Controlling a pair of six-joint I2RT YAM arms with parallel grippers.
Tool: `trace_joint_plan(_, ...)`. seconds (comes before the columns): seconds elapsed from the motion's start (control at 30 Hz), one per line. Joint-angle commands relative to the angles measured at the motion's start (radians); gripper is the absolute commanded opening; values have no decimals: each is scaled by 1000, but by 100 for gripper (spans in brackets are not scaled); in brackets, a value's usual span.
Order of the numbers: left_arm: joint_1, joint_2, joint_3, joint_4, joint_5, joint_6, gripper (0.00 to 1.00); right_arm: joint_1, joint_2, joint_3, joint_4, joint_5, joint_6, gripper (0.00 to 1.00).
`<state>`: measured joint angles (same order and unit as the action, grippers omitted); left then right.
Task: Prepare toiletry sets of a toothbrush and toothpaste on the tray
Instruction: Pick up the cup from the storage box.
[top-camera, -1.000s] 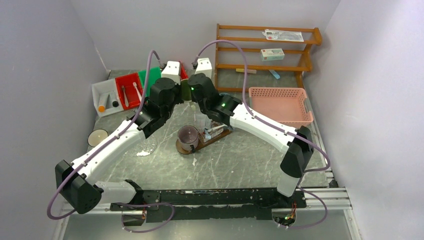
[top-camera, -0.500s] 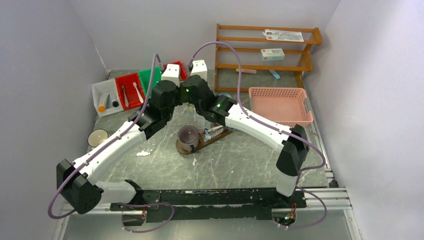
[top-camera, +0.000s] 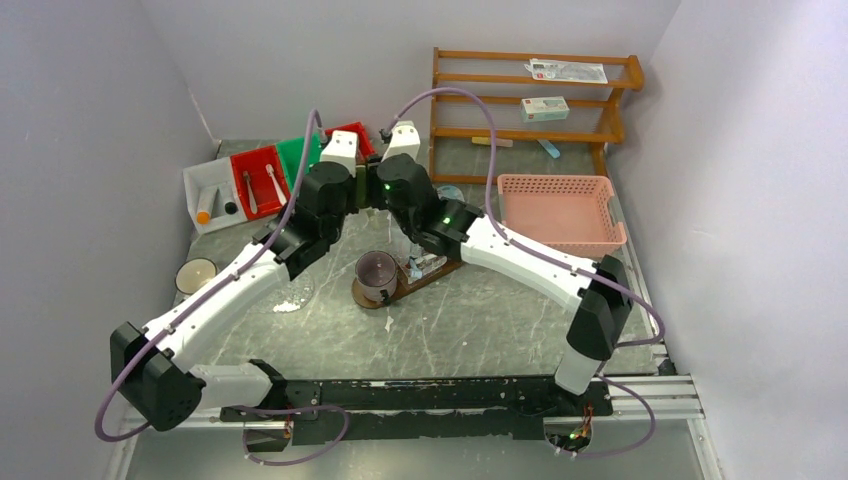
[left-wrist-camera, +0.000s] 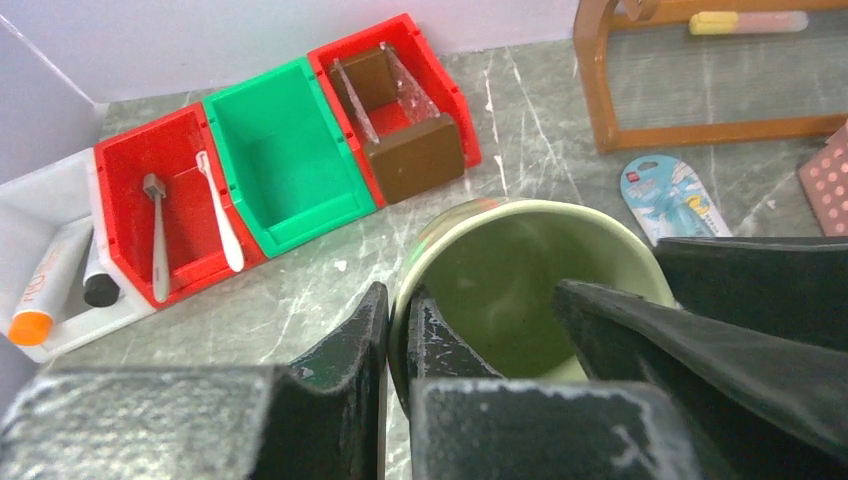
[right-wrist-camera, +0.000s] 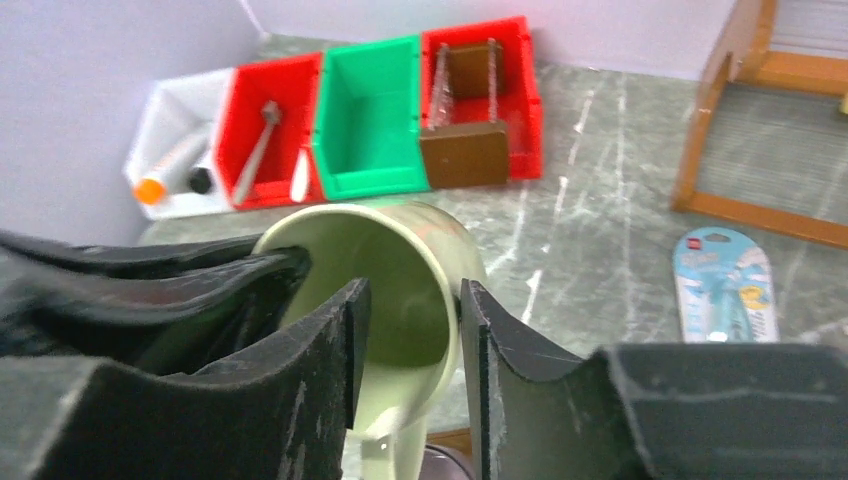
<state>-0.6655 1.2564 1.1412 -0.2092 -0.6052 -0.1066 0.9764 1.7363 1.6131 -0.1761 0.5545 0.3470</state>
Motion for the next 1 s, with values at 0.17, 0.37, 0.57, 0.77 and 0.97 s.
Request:
trace_joint_plan(0.17, 157, -85, 3, -64, 147, 88, 5, 28, -132, -106, 209, -84, 39, 54)
trace_joint_plan(0.37, 282, -101, 47, -178, 275, 245, 5, 26, -254, -247, 278, -84, -6, 65)
trace_joint_plan(0.57, 377, -97, 51, -248, 391, 372, 5, 25, -425, -470, 371, -69, -43, 78)
trace_joint_plan(0.77, 439, -84, 13, -293, 508, 467, 5, 25, -639, -701, 440, -37, -84, 89)
trace_joint_plan(0.97, 473, -99, -77, -308, 571, 576, 5, 25, -813, -862, 441, -34, -76, 90)
